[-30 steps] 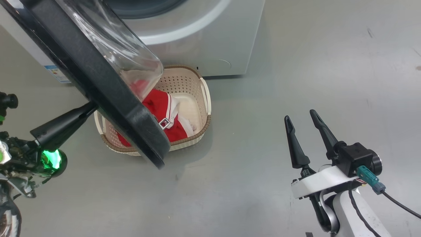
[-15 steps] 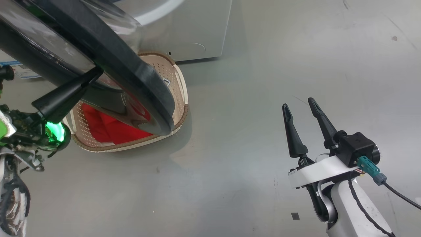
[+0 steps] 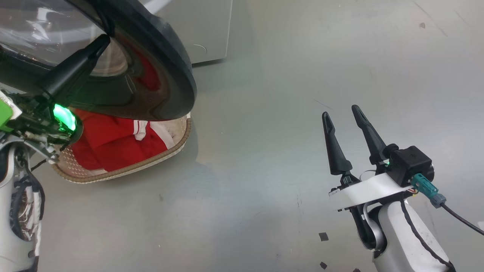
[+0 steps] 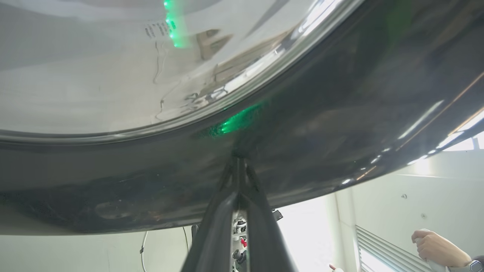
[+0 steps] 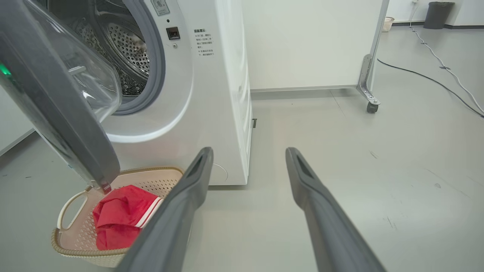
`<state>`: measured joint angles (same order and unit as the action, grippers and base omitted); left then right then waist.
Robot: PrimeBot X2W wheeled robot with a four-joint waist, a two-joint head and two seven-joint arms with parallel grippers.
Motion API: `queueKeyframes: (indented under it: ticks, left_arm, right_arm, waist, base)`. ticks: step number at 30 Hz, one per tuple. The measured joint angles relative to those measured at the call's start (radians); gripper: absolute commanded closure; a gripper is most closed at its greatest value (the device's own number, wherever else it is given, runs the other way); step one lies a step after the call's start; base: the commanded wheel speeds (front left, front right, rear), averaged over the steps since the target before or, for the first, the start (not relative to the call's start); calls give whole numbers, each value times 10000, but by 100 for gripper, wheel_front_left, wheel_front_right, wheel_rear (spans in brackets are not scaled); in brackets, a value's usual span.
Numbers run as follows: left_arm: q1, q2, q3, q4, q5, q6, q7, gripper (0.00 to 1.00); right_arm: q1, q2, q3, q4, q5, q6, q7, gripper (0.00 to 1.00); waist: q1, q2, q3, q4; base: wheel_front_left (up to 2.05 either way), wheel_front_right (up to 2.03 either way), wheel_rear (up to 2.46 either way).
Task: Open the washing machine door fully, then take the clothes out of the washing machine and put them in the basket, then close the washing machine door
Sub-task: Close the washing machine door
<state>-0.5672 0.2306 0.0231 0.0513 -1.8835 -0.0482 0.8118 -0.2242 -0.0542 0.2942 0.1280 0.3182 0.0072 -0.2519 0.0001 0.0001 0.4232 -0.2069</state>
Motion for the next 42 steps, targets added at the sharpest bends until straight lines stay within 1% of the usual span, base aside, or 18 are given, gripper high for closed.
queueKeyframes:
  ticks: [6, 9, 14, 15, 18, 24, 25, 28, 30, 36, 40, 42]
  left_arm:
    - [-604, -261, 65, 527, 332, -2, -562, 100]
    - [-901, -291, 65, 759, 529, -12, -788, 100]
    - [-1346, -387, 92, 1166, 675, -25, -1216, 100]
    - [-1448, -403, 94, 1260, 759, -25, -1300, 100]
    - [-1813, -458, 134, 1547, 1051, -23, -1578, 100]
    - [-2426, -527, 176, 2117, 1179, -17, -1992, 100]
    - [-2519, -550, 186, 2238, 1187, -17, -2067, 100]
    - [-2772, -614, 259, 2539, 1252, -17, -2301, 100]
    - [-2936, -640, 284, 2744, 1252, -21, -2364, 100]
    - [-3257, -685, 351, 3329, 1519, -88, -2688, 100]
    - [-3417, -709, 288, 3591, 1569, -113, -2711, 100]
    - [-3428, -685, 113, 3682, 1693, -201, -2579, 100]
  right_arm:
    - [-37, 8, 117, -92, 290, -25, -2, 0]
    - [-92, 13, 178, -136, 447, -100, -2, 0]
    - [-159, 19, 303, -217, 587, -119, -2, 0]
    - [-161, 19, 318, -236, 602, -188, -2, 0]
    - [-188, 23, 330, -276, 658, -199, -2, 0]
    - [-335, 40, 435, -313, 765, -207, -2, 0]
    - [-346, 42, 441, -320, 790, -276, -2, 0]
    - [-348, 44, 476, -324, 857, -291, -2, 0]
    - [-350, 46, 479, -328, 894, -355, -2, 0]
    - [-360, 50, 502, -330, 932, -370, -2, 0]
    - [-384, 50, 504, -330, 934, -431, -2, 0]
    - [-397, 52, 472, -332, 932, -464, -2, 0]
  waist:
    - [0, 0, 89, -309]
    - [-1, -1, 133, -453]
    - [-1, 0, 197, -689]
    - [0, 0, 212, -734]
    - [0, 0, 271, -863]
    - [0, 0, 400, -1106]
    - [0, 0, 418, -1141]
    - [0, 0, 461, -1235]
    - [0, 0, 479, -1278]
    - [0, 0, 466, -1347]
    - [0, 0, 459, -1351]
    - [0, 0, 449, -1338]
  base:
    - [0, 0, 0]
    - [0, 0, 0]
    - [0, 0, 0]
    - [0, 0, 0]
    - [0, 0, 0]
    - [0, 0, 0]
    - [0, 0, 0]
    - [0, 0, 0]
    - [0, 0, 0]
    - [0, 0, 0]
    - [0, 0, 0]
    - [0, 0, 0]
